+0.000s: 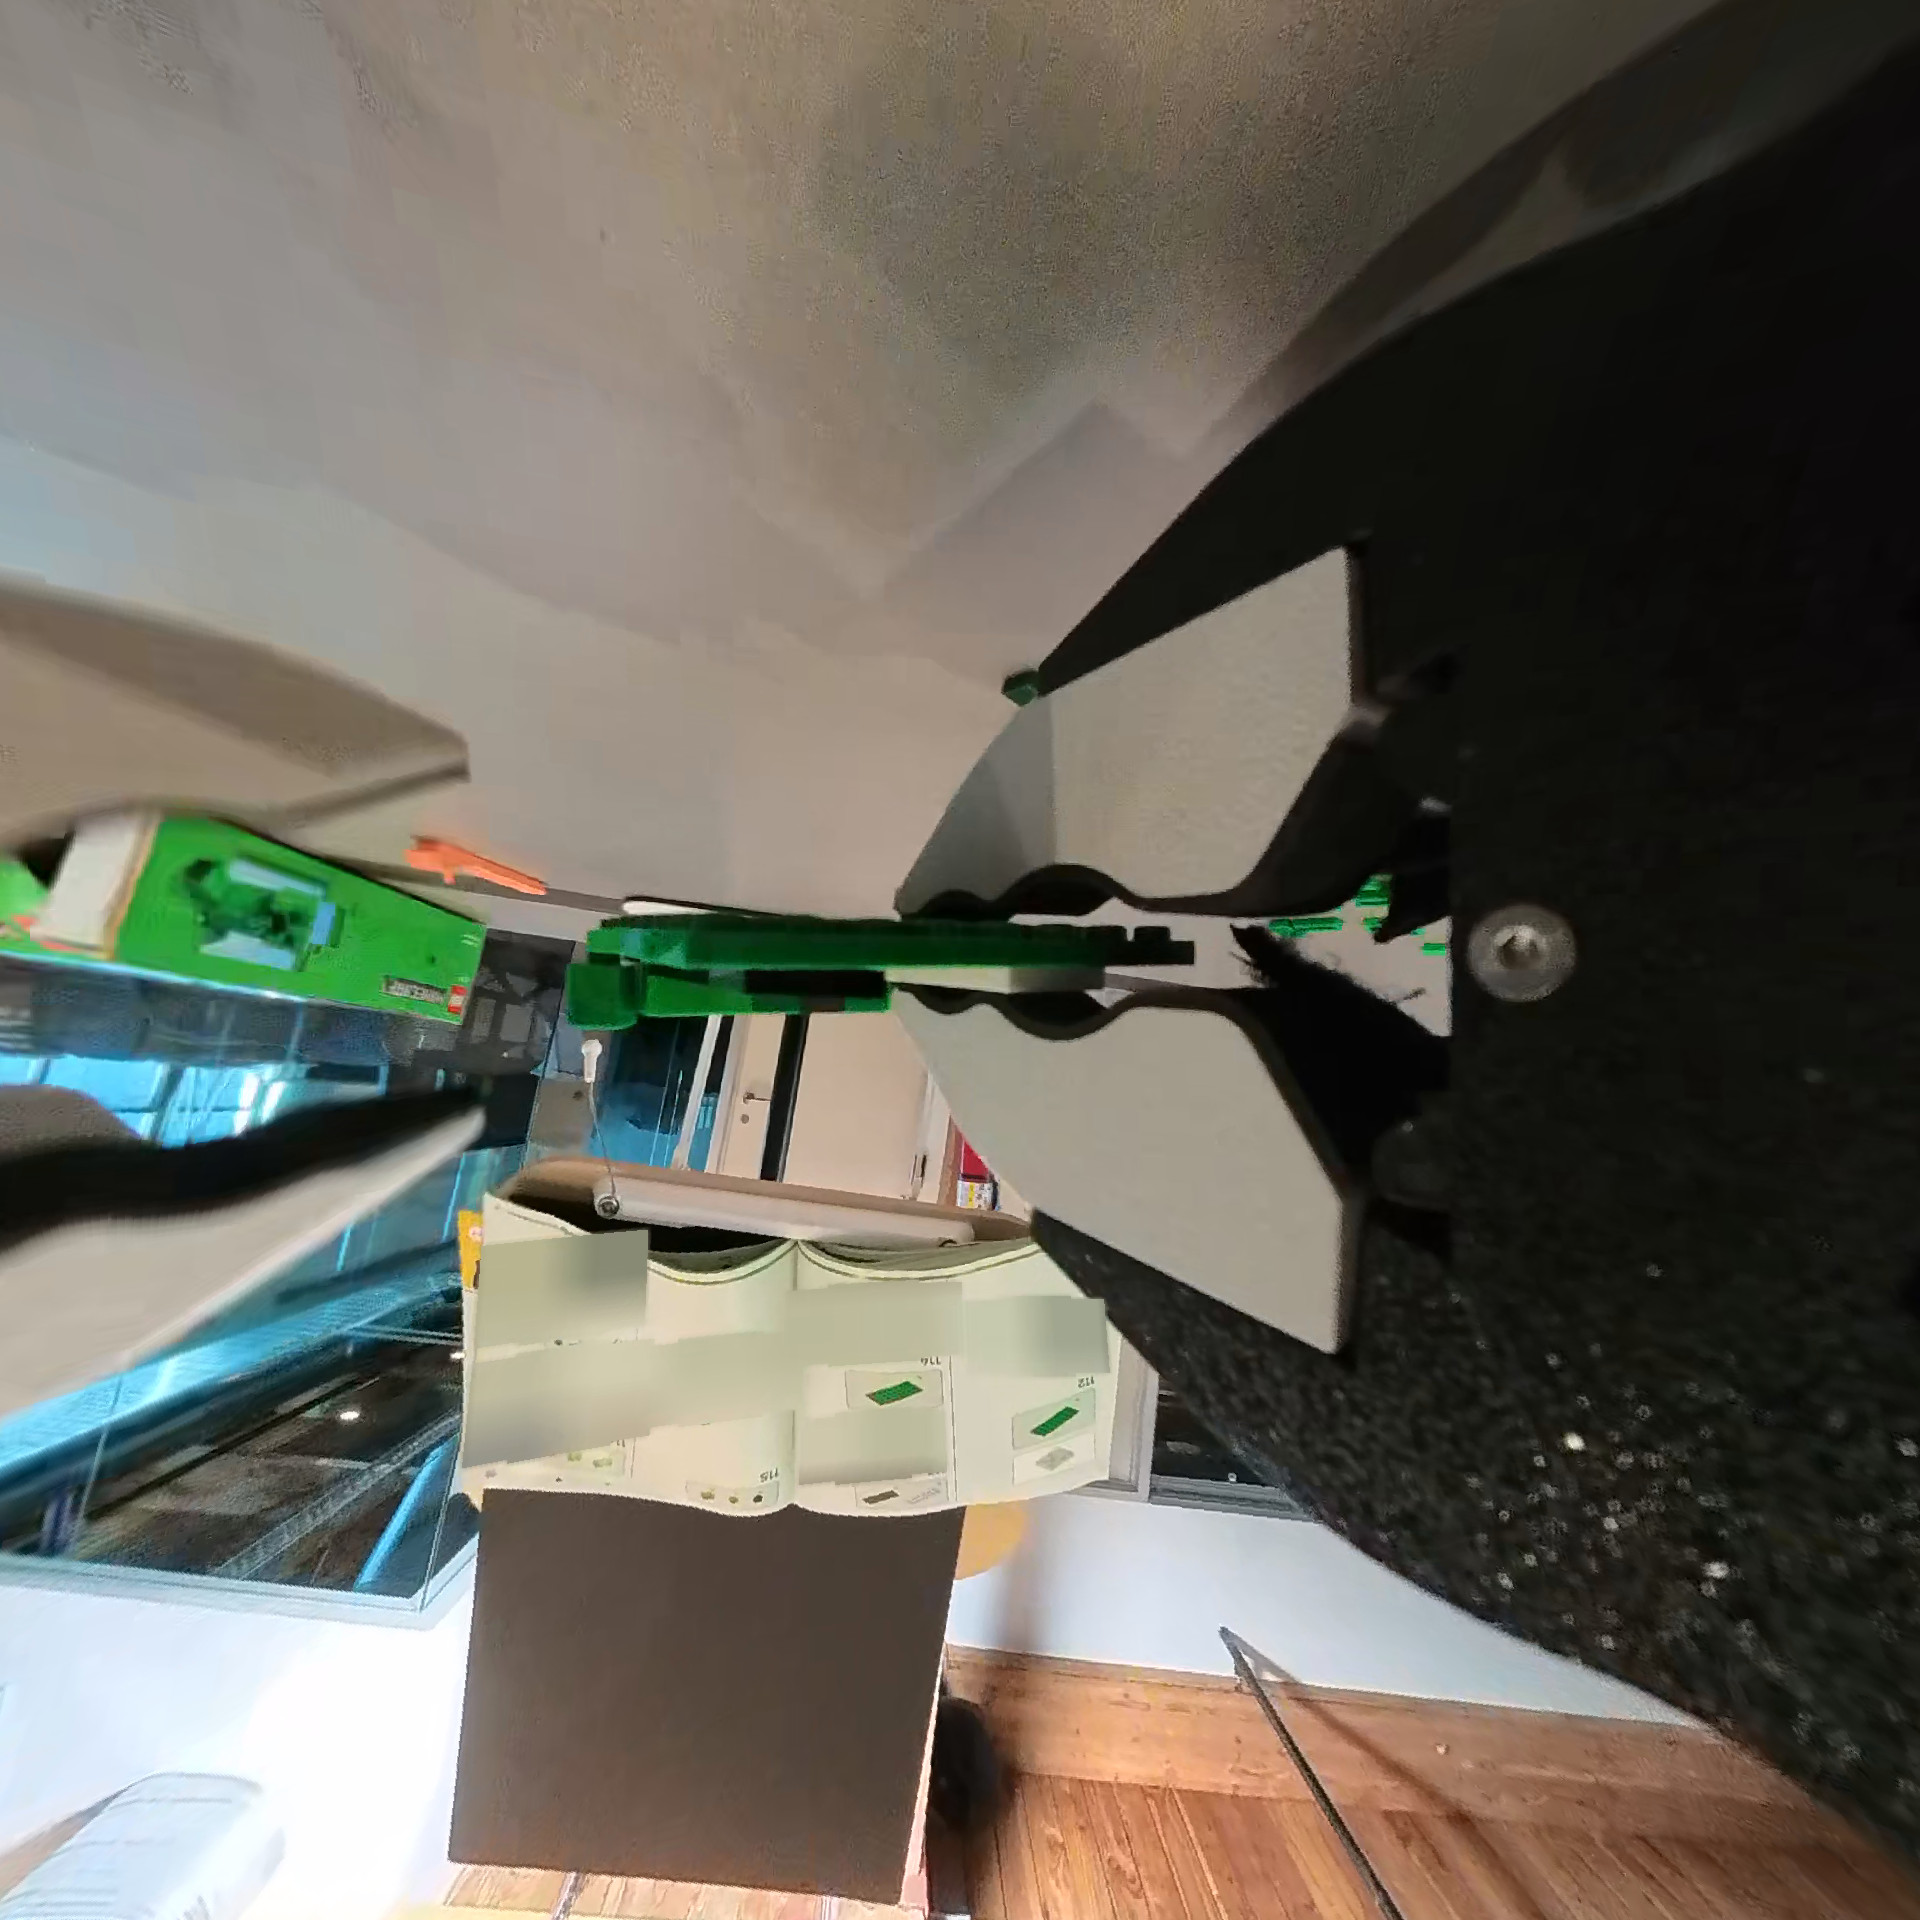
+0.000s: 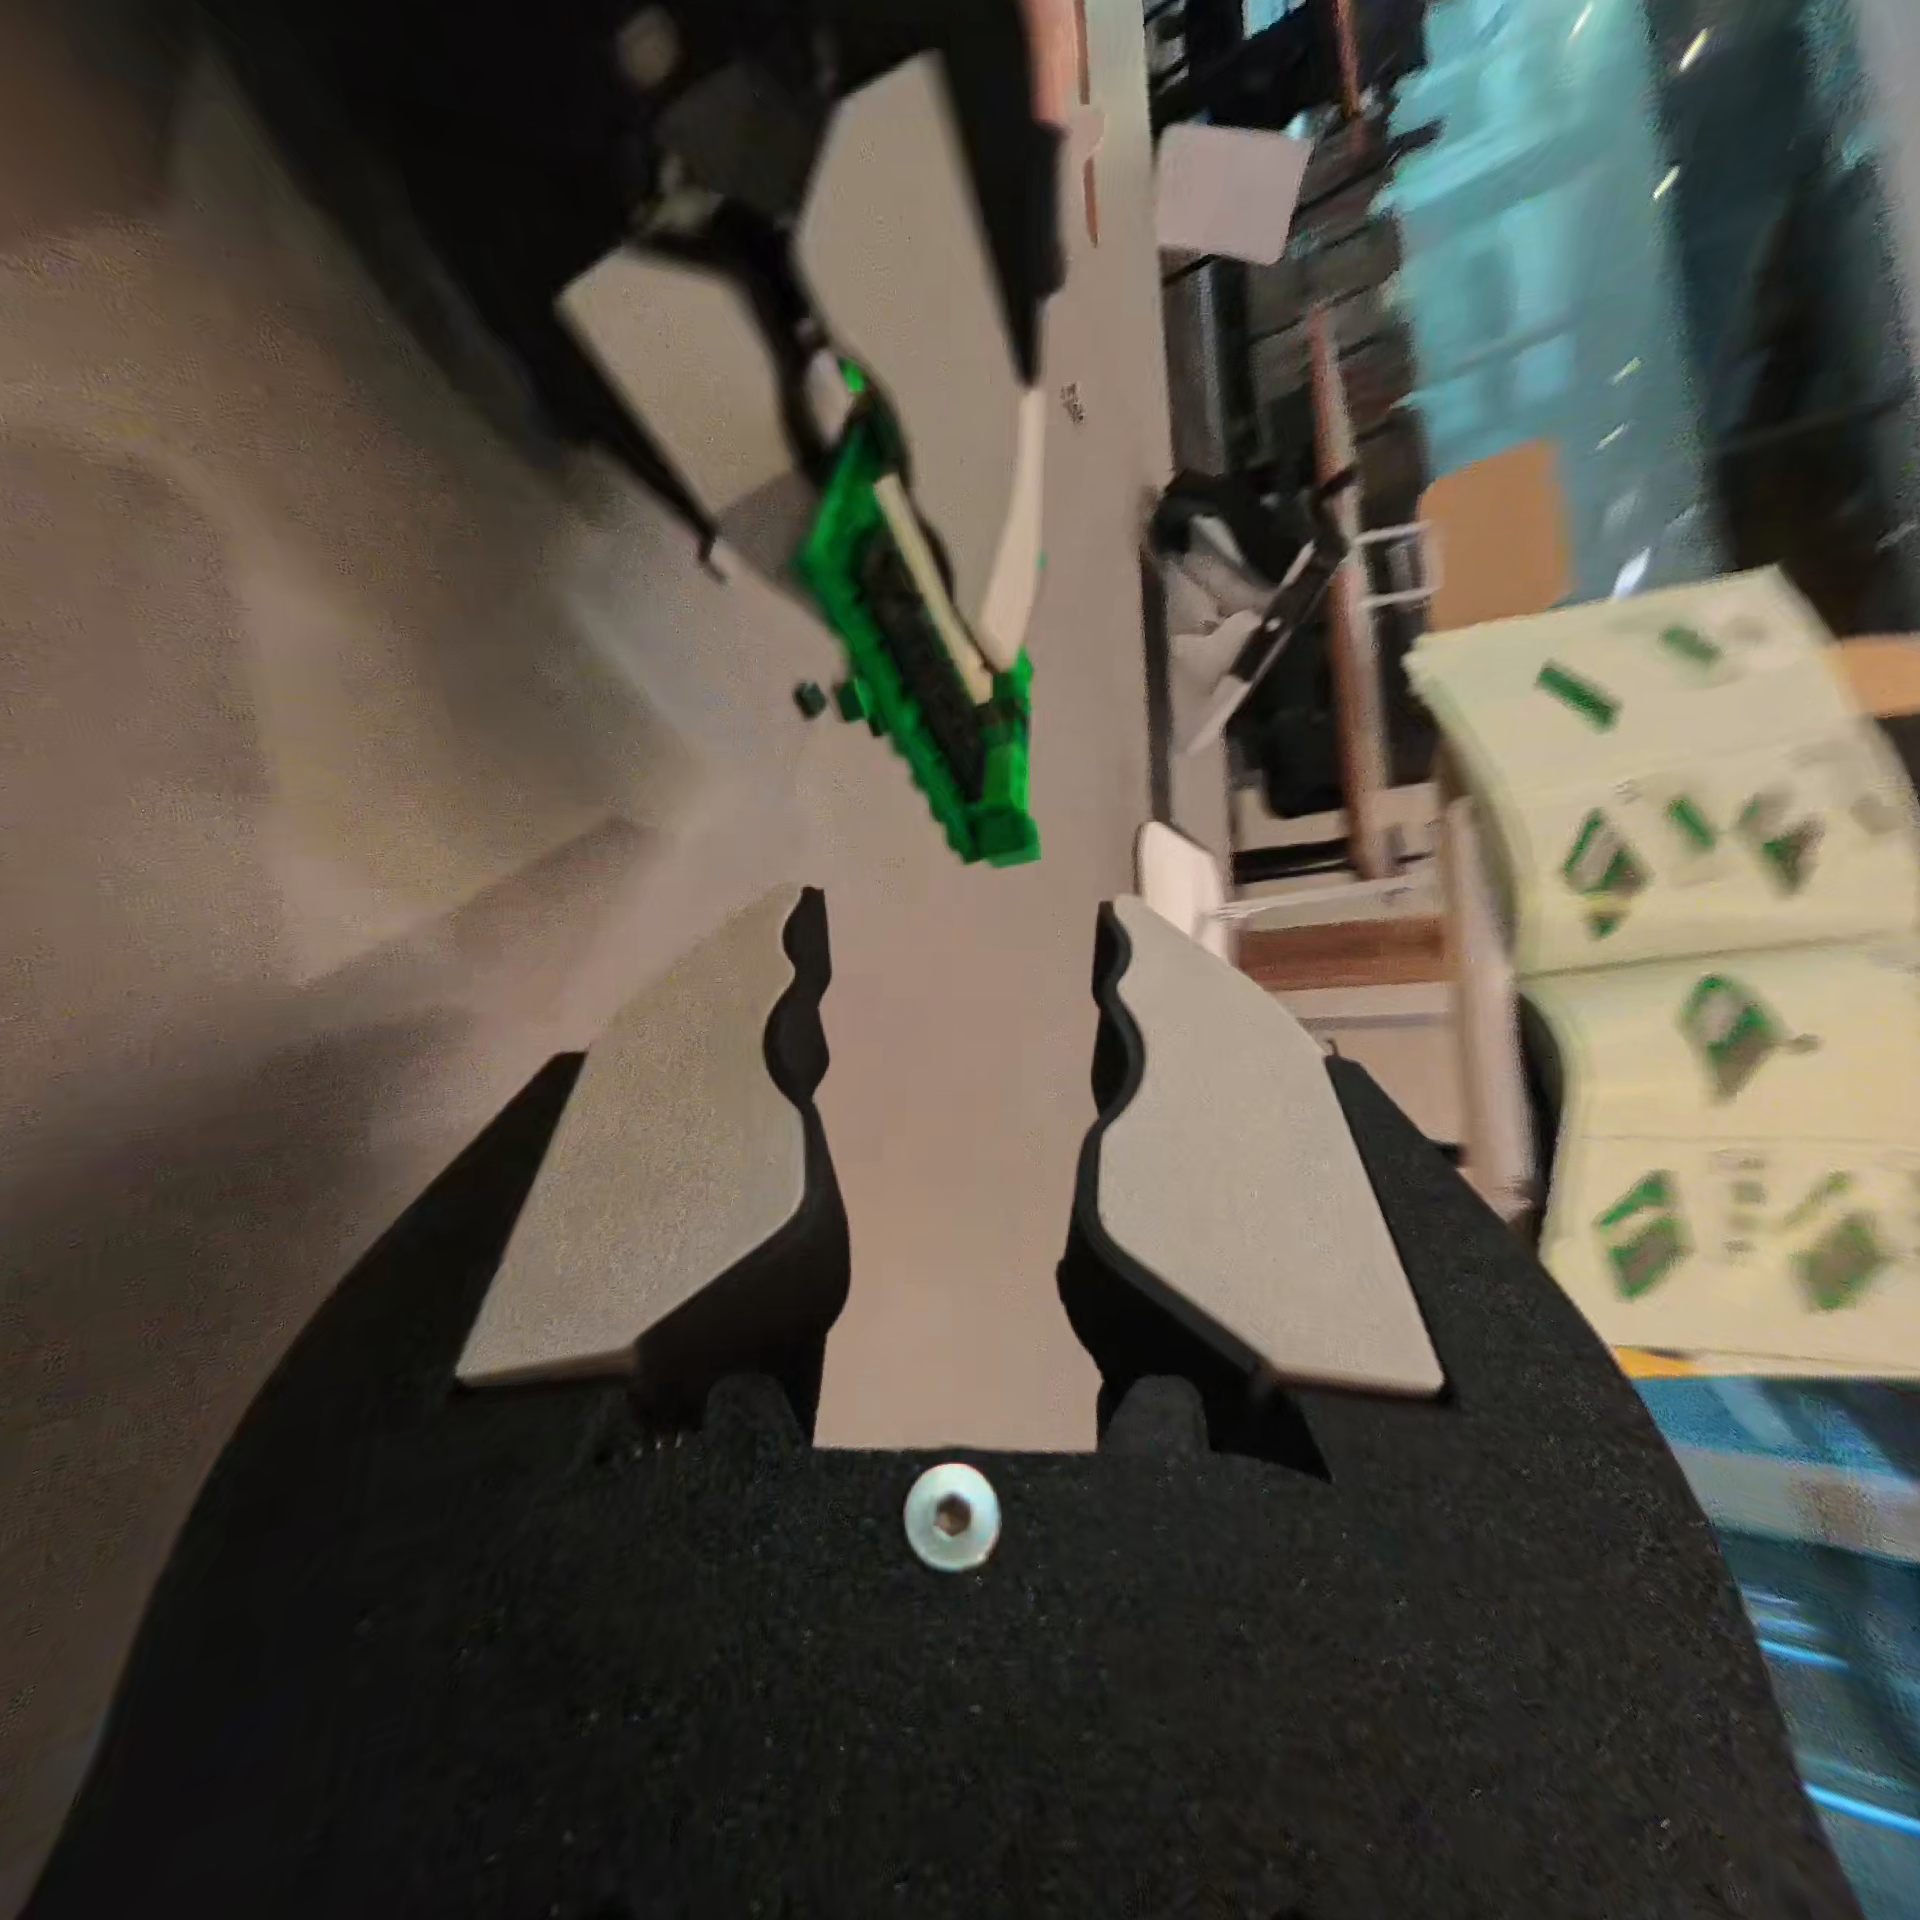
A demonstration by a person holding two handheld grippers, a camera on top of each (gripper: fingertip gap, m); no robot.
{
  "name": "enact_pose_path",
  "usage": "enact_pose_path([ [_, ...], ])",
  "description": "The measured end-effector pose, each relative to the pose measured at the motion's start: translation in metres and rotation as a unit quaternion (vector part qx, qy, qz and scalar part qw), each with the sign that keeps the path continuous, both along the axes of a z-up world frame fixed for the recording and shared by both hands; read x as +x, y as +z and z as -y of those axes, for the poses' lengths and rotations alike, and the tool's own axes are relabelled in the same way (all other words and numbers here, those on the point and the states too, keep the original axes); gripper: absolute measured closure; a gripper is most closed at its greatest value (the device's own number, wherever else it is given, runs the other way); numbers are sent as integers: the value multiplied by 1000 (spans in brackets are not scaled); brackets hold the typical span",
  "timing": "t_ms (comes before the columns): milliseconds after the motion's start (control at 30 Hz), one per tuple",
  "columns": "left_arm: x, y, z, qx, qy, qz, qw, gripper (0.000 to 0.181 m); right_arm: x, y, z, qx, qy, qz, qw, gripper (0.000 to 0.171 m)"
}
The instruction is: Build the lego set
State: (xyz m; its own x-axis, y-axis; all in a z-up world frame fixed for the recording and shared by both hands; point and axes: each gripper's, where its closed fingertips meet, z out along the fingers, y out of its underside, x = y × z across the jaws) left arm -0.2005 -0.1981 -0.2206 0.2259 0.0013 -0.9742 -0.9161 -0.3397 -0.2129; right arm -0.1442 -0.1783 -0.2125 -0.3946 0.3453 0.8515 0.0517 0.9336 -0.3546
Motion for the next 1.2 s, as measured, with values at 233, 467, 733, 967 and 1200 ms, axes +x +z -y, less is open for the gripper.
enact_pose_path([
  [233,9,-2,-1,-4,-25,-1,1000,173,-9,2,-4,57,19,-111,992,124],
  [467,-1,-9,-1,-20,-7,17,1000,173,-9,-23,-23,25,-2,-36,999,137],
  [733,-2,-31,-4,-79,-10,32,996,173,-29,-15,-73,-284,-134,-23,949,149],
  [967,-1,-32,-4,-80,-17,21,996,172,-68,-38,-111,-398,-153,96,899,158],
  [1200,-3,-32,-4,-81,-11,10,997,173,-91,-61,-131,-466,-318,131,815,152],
])
